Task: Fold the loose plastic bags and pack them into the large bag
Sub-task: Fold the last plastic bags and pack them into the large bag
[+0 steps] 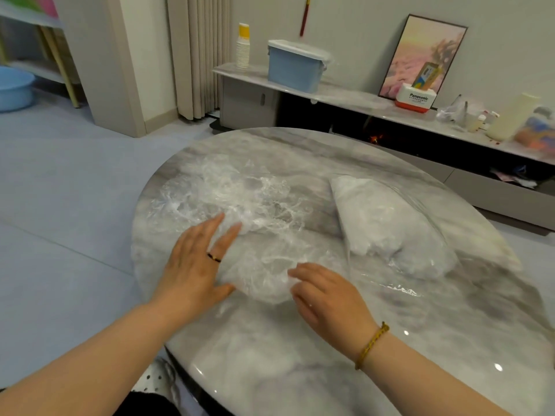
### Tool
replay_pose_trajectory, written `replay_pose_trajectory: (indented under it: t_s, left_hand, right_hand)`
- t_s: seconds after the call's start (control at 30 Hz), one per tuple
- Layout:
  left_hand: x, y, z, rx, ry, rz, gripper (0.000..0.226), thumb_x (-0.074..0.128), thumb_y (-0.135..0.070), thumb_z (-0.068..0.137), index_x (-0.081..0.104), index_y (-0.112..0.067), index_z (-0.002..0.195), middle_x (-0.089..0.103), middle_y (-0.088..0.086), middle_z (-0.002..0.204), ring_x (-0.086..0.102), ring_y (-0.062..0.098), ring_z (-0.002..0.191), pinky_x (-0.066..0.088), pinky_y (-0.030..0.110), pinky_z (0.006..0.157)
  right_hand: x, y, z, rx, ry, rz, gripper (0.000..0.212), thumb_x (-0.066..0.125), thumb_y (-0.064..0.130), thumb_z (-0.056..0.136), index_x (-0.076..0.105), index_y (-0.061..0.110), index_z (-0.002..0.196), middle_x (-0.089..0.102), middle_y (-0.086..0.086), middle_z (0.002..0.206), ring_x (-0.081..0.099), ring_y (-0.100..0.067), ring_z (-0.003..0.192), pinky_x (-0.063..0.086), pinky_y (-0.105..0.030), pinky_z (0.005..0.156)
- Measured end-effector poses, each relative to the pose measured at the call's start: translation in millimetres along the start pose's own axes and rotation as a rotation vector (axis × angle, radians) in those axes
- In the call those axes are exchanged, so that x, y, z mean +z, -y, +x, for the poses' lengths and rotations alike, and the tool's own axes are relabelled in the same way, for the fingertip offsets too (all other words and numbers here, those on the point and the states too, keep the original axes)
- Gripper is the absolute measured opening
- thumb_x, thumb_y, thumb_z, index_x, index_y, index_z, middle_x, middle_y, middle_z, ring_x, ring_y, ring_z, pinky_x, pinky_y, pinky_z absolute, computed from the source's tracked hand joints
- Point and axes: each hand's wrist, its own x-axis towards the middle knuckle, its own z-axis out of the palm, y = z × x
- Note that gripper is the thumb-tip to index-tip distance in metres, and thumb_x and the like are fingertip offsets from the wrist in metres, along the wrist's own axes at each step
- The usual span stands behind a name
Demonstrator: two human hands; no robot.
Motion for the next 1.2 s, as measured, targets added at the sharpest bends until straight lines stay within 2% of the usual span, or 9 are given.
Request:
replay_pose_trajectory:
  t_s: [0.1, 0.23, 0.37, 0.57, 0.7, 0.77, 0.9, 1.07, 1.2]
  left_hand:
    - [11, -10, -16, 0.304, 0.137, 0.069, 0.060, 0.072, -0.039, 0.041, 0.067, -0.027, 0.100, 0.061, 0.003, 0.117, 0.044, 0.023, 0.115, 0.010, 0.027, 0.106]
    - [12, -24, -23, 0.419, 0.282, 0.013, 0.018, 0.057, -0.031, 0.037, 0.068, -0.033, 0.052, 0.070, -0.022, 0.081, 0.069, 0.004, 0.082, 0.042, 0.019, 0.086]
    - [13, -23, -25, 0.349, 0.289, -0.019, 0.030, 0.036, -0.031, 0.055, 0.065, -0.035, 0.048, 0.062, -0.032, 0.065, 0.058, -0.011, 0.054, 0.039, 0.003, 0.045]
    - [6, -19, -23, 0.327, 0.337, 0.019, 0.023, 0.061, -0.029, 0.037, 0.070, -0.038, 0.056, 0.064, -0.027, 0.059, 0.058, -0.007, 0.047, 0.038, 0.005, 0.039]
    - [5, -24, -20, 0.298, 0.369, -0.016, 0.020, 0.067, -0.020, 0.050, 0.073, -0.033, 0.063, 0.066, -0.023, 0.064, 0.062, -0.003, 0.055, 0.041, 0.008, 0.046]
    - [3, -30, -18, 0.304, 0.331, -0.021, 0.016, 0.064, -0.022, 0.053, 0.074, -0.032, 0.062, 0.065, -0.021, 0.060, 0.061, -0.001, 0.053, 0.040, 0.007, 0.047]
    - [1, -37, -22, 0.352, 0.298, -0.073, 0.025, 0.045, -0.039, 0.063, 0.068, -0.034, 0.054, 0.054, -0.022, 0.048, 0.050, -0.006, 0.054, 0.035, 0.005, 0.060]
    - [-14, -53, -12, -0.143, 0.490, -0.834, 0.026, 0.053, -0.059, 0.057, 0.068, -0.039, 0.065, 0.055, -0.018, 0.084, 0.051, -0.009, 0.087, 0.034, 0.000, 0.077]
    - [-2, -46, 10, -0.522, 0.313, -0.792, 0.016, 0.050, -0.024, 0.094, 0.061, -0.019, 0.105, 0.049, -0.006, 0.118, 0.046, 0.003, 0.096, 0.033, 0.007, 0.075]
  right_hand:
    - [-11, 9, -19, -0.014, 0.121, -0.010, 0.035, 0.039, 0.020, 0.090, 0.066, 0.014, 0.068, 0.072, -0.001, 0.093, 0.069, -0.018, 0.087, 0.043, -0.022, 0.082]
    - [-15, 16, -32, 0.008, 0.245, 0.054, 0.026, 0.043, 0.020, 0.075, 0.066, 0.018, 0.061, 0.072, 0.004, 0.088, 0.070, -0.013, 0.082, 0.048, -0.017, 0.073]
    - [-17, 17, -41, 0.006, 0.284, 0.045, 0.028, 0.041, 0.021, 0.071, 0.065, 0.021, 0.057, 0.072, 0.009, 0.085, 0.070, -0.011, 0.082, 0.051, -0.017, 0.070]
    - [-34, 0, -46, 0.058, 0.223, -0.039, 0.029, 0.041, 0.023, 0.072, 0.063, 0.021, 0.053, 0.072, 0.009, 0.081, 0.070, -0.013, 0.082, 0.041, -0.019, 0.082]
    - [-31, 2, -58, 0.073, 0.288, -0.077, 0.010, 0.061, 0.023, 0.062, 0.062, 0.023, 0.052, 0.070, 0.010, 0.077, 0.069, -0.015, 0.081, 0.050, -0.017, 0.069]
    - [-30, 3, -62, 0.119, 0.302, -0.041, 0.038, 0.082, 0.026, 0.041, 0.058, 0.022, 0.070, 0.067, 0.005, 0.082, 0.058, -0.013, 0.086, 0.044, -0.016, 0.073]
    - [-29, 13, -61, 0.131, 0.312, -0.074, 0.079, 0.082, 0.037, 0.036, 0.048, 0.022, 0.105, 0.065, 0.000, 0.102, 0.044, -0.012, 0.096, 0.038, -0.022, 0.085]
    - [-20, 10, -53, 0.135, 0.267, -0.020, 0.014, 0.057, 0.017, 0.058, 0.061, 0.021, 0.071, 0.067, 0.003, 0.089, 0.045, -0.010, 0.089, 0.044, -0.015, 0.063]
    - [-16, 9, -55, 0.267, 0.257, 0.219, 0.025, 0.033, 0.012, 0.062, 0.057, 0.017, 0.068, 0.068, 0.000, 0.089, 0.049, -0.011, 0.091, 0.045, -0.010, 0.063]
